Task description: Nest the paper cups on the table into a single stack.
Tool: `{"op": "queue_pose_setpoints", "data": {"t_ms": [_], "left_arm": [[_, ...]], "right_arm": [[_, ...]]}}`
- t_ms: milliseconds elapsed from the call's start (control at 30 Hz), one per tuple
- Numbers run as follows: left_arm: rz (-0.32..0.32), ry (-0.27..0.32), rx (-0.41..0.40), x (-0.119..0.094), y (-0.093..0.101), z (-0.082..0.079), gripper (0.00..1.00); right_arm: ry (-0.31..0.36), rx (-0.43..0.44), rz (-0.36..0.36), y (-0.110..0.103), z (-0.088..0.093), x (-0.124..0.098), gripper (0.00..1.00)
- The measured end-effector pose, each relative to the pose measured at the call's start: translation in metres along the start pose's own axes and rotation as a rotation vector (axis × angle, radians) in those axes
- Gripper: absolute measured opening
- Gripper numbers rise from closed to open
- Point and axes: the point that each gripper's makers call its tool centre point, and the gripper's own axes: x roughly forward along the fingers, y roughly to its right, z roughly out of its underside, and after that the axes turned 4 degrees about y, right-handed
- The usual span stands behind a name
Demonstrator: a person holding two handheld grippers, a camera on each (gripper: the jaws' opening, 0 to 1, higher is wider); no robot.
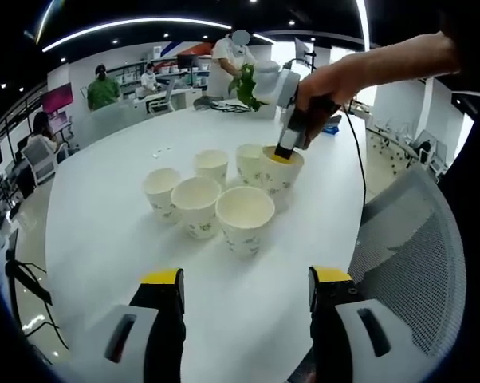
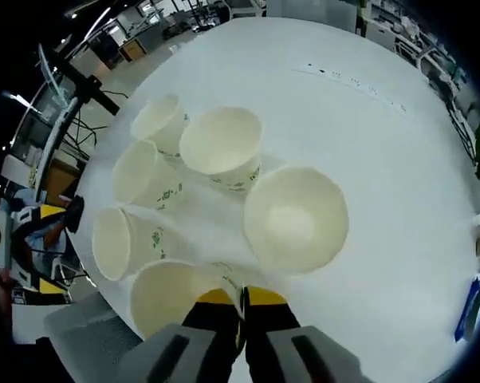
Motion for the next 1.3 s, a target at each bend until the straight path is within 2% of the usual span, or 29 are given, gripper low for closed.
{"op": "queue_pose_setpoints", "data": {"t_ms": [133, 333, 467, 600, 733, 967, 1300], "left_arm": [[0.002, 0.000, 0.002, 0.000, 0.003, -0.003, 0.61], [0.006, 0.001, 0.004, 0.001, 0.005, -0.006, 0.61], [0.007, 0.002, 0.005, 0.004, 0.000, -0.003, 0.61], [0.007, 0.002, 0.006, 0.002, 0.006, -0.008, 0.61], [0.008, 0.004, 0.005, 0.005, 0.001, -0.005, 0.61], [0.012, 0.001, 0.006, 0.006, 0.001, -0.004, 0.61], [0.013, 0.000, 0.007, 0.006, 0.002, -0.004, 0.61]], "right_arm": [[0.019, -0.023, 0.002, -0.006, -0.003, -0.013, 0.00], [0.054, -0.070, -0.002, -0.014, -0.018, -0.033, 0.00], [0.070, -0.093, -0.011, -0.021, -0.026, -0.041, 0.00], [0.080, -0.111, -0.020, -0.026, -0.035, -0.049, 0.00], [0.094, -0.130, -0.042, -0.039, -0.041, -0.059, 0.00], [0.112, -0.173, -0.072, -0.056, -0.055, -0.068, 0.00], [0.106, -0.231, -0.104, -0.085, -0.060, -0.070, 0.00]]}}
